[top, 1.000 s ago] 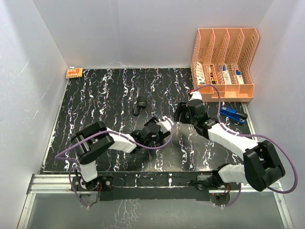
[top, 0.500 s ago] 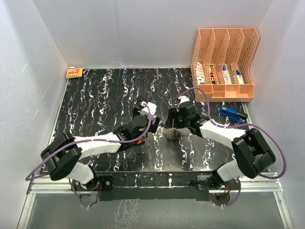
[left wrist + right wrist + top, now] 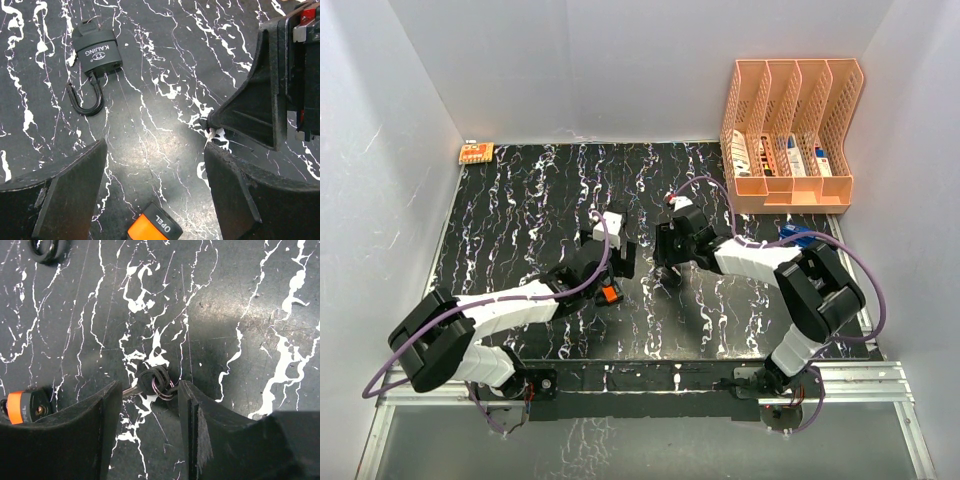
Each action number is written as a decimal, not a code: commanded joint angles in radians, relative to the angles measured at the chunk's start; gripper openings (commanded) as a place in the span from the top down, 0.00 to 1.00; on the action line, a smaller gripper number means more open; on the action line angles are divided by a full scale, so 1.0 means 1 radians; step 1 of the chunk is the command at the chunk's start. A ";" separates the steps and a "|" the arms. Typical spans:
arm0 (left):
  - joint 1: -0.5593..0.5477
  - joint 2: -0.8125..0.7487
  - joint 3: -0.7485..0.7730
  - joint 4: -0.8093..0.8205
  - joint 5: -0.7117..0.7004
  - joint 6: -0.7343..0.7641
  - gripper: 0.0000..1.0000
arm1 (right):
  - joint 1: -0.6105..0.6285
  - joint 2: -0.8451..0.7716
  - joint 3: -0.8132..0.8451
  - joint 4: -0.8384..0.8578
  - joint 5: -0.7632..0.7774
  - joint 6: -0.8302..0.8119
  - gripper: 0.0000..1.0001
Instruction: Unlock with the key
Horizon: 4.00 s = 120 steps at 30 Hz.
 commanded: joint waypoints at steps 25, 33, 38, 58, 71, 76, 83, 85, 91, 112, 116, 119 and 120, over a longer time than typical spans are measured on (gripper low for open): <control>0.035 -0.009 -0.029 0.021 0.037 -0.007 0.23 | 0.011 0.064 0.068 -0.004 0.090 -0.032 1.00; 0.036 -0.016 -0.078 0.132 0.107 0.037 0.23 | 0.010 -0.034 0.030 0.032 0.099 -0.057 1.00; 0.035 -0.015 -0.142 0.262 0.166 0.080 0.23 | 0.011 -0.127 0.002 0.044 0.097 -0.090 1.00; 0.035 0.156 -0.268 0.810 0.447 0.273 0.23 | 0.008 -0.438 -0.104 0.112 -0.067 -0.290 1.00; 0.036 0.215 -0.218 0.822 0.502 0.353 0.36 | 0.009 -0.456 -0.102 0.099 -0.293 -0.366 1.00; 0.036 0.254 -0.231 0.901 0.540 0.372 0.38 | 0.009 -0.460 -0.106 0.094 -0.331 -0.376 1.00; 0.035 0.287 -0.234 0.961 0.581 0.380 0.41 | 0.009 -0.458 -0.112 0.086 -0.353 -0.389 1.00; 0.035 0.295 -0.236 0.976 0.593 0.381 0.43 | 0.009 -0.457 -0.115 0.087 -0.359 -0.391 1.00; 0.036 0.312 -0.220 0.984 0.625 0.387 0.55 | 0.009 -0.453 -0.117 0.089 -0.373 -0.389 1.00; 0.036 -0.044 -0.327 0.668 0.167 0.246 0.28 | 0.008 -0.282 -0.012 -0.002 0.011 0.080 1.00; 0.035 -0.160 -0.370 0.626 0.156 0.221 0.28 | 0.006 -0.247 0.027 -0.107 0.205 0.237 1.00; 0.035 -0.207 -0.385 0.606 0.144 0.213 0.29 | 0.006 -0.219 0.046 -0.152 0.283 0.265 1.00; 0.035 -0.215 -0.385 0.598 0.142 0.216 0.29 | 0.007 -0.200 0.057 -0.170 0.300 0.265 1.00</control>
